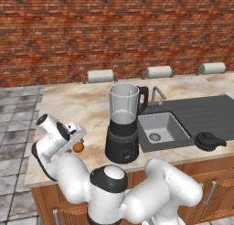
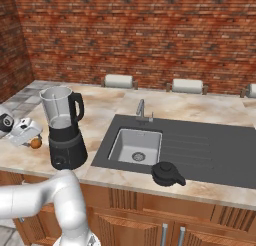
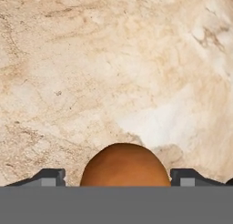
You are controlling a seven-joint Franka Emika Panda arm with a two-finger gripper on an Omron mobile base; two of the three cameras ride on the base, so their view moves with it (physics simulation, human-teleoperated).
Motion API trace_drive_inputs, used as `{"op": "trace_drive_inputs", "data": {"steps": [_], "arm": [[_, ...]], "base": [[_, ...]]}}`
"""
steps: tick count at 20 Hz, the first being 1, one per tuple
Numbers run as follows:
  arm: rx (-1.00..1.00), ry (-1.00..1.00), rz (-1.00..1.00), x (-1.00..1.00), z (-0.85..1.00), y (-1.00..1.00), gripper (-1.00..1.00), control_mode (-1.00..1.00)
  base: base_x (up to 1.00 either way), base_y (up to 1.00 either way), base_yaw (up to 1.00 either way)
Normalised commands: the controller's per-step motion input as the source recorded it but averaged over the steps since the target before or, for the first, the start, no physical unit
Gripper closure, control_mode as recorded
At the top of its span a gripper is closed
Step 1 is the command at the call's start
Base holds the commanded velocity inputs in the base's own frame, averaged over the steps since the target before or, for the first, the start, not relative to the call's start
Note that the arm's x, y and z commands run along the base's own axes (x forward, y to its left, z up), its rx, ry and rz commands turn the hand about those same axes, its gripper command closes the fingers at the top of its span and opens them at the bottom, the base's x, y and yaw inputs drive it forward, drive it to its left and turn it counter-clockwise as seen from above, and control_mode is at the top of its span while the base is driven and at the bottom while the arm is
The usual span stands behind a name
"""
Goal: Open the blender lid, put the tangerine in the blender, close the lid, and start the blender.
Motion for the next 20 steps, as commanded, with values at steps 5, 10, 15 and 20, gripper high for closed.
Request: {"op": "trace_drive_inputs", "data": {"steps": [5, 10, 15, 20], "arm": [[0.0, 0.0, -0.03, 0.0, -0.22, -0.54, 1.0, -1.0], [0.03, 0.0, -0.01, 0.0, -0.18, -0.6, 1.0, -1.0], [0.07, -0.11, -0.01, -0.15, 0.16, -0.3, 1.0, -1.0], [0.04, -0.26, 0.0, -0.39, 0.88, 0.0, 1.0, -1.0]], "base": [[0.0, 0.0, 0.0], [0.0, 0.0, 0.0], [0.0, 0.0, 0.0], [0.0, 0.0, 0.0]]}}
